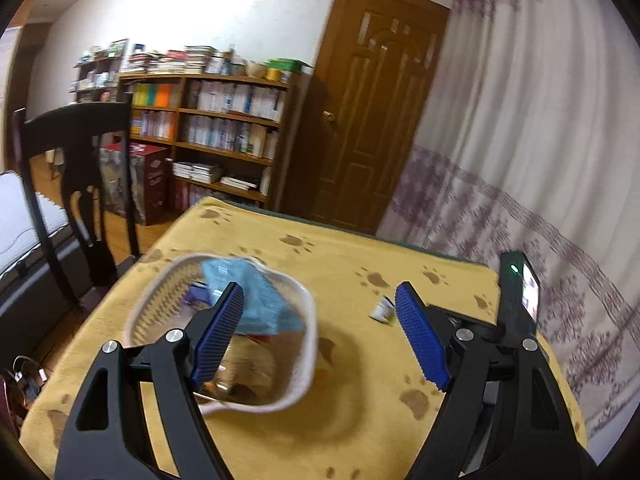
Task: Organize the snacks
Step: 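Move the open right tool across the table toward the silver wrapped candy, then grasp the yellow jelly cup with the right tool, then grasp the silver wrapped candy with the left tool while right tool holds the yellow cup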
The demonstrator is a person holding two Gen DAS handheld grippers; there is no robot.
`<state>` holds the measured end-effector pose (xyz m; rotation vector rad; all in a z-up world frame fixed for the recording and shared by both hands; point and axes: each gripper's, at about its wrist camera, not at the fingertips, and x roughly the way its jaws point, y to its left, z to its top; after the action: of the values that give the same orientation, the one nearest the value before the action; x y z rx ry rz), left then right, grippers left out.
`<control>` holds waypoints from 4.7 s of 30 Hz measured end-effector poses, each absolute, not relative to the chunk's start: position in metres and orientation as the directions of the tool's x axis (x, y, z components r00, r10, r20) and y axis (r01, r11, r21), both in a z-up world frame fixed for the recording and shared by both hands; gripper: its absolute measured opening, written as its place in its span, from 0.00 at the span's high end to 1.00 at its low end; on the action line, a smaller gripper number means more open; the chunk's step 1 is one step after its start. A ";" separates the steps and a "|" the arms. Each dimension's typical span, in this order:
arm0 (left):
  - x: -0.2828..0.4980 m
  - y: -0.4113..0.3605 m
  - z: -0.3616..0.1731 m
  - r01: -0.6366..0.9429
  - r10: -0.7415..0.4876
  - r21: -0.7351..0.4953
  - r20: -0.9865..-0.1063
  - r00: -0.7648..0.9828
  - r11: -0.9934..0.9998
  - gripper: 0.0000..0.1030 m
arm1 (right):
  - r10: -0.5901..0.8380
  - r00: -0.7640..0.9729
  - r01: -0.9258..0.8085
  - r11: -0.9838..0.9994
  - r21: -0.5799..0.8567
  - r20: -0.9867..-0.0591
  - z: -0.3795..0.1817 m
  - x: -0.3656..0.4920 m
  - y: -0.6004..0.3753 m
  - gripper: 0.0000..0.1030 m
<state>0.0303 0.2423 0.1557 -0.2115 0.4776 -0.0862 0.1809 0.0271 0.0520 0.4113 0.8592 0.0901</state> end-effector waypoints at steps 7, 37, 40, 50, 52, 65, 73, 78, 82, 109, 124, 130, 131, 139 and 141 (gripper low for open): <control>0.046 0.175 0.107 0.166 -0.213 -0.134 -0.578 0.788 0.977 0.23 | 0.227 0.641 0.139 0.905 0.401 -0.733 0.036 0.172 0.006 0.39; 0.076 0.191 0.063 0.099 0.009 0.151 -0.591 0.807 0.983 0.22 | 0.236 0.645 0.120 0.908 0.401 -0.727 0.016 0.181 0.001 0.39; 0.076 0.190 0.060 0.103 0.015 0.160 -0.603 0.798 0.982 0.22 | 0.262 0.641 0.101 0.903 0.417 -0.721 0.019 0.197 0.010 0.39; 0.070 0.193 0.057 0.153 -0.058 0.094 -0.640 0.766 0.984 0.22 | 0.254 0.619 0.017 0.942 0.336 -0.743 0.019 0.248 0.058 0.39; 0.069 0.194 0.058 0.161 -0.077 0.074 -0.643 0.762 0.984 0.22 | 0.214 0.624 0.003 0.961 0.276 -0.752 0.017 0.252 0.065 0.39; 0.067 0.199 0.058 0.180 -0.152 -0.028 -0.675 0.722 0.983 0.22 | 0.180 0.654 -0.082 0.982 0.168 -0.735 0.019 0.224 0.044 0.72; 0.059 0.212 0.055 0.157 -0.171 -0.084 -0.698 0.695 0.984 0.22 | 0.312 0.649 -0.167 0.948 0.270 -0.694 0.027 0.194 0.023 0.71; 0.048 0.215 0.069 0.181 -0.184 -0.075 -0.672 0.718 0.981 0.22 | 0.491 0.596 -0.340 0.871 0.354 -0.636 0.036 0.178 0.047 0.49; 0.041 0.223 0.088 0.194 -0.195 -0.072 -0.635 0.748 0.978 0.22 | 0.561 0.522 -0.467 0.818 0.336 -0.642 0.035 0.165 0.084 0.45; 0.017 0.294 0.155 0.063 -0.113 -0.119 -0.483 0.868 0.991 0.19 | 0.398 0.519 -0.540 0.839 0.070 -0.756 0.015 0.156 0.196 0.51; 0.046 0.231 0.140 0.122 -0.111 -0.016 -0.539 0.835 0.992 0.19 | 0.348 0.618 -0.386 0.915 0.113 -0.705 0.037 0.112 0.058 0.53; 0.084 0.172 0.125 0.187 -0.148 0.004 -0.594 0.791 0.982 0.20 | 0.262 0.667 -0.248 0.961 0.123 -0.698 0.035 0.100 -0.017 0.53; 0.091 0.163 0.121 0.191 -0.149 0.006 -0.605 0.782 0.982 0.21 | 0.257 0.672 -0.233 0.964 0.132 -0.694 0.034 0.098 -0.026 0.54; 0.158 0.101 0.079 0.213 -0.133 0.029 -0.696 0.706 0.977 0.35 | 0.219 0.715 -0.124 0.974 0.187 -0.664 0.034 0.099 -0.069 0.64; 0.173 0.093 0.068 0.217 -0.130 0.031 -0.714 0.688 0.976 0.38 | 0.223 0.714 -0.131 0.974 0.187 -0.664 0.033 0.100 -0.069 0.64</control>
<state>0.1726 0.0926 0.0684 0.1163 0.7894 -0.1946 0.1001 -0.0695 0.0326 0.1295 0.7511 0.1964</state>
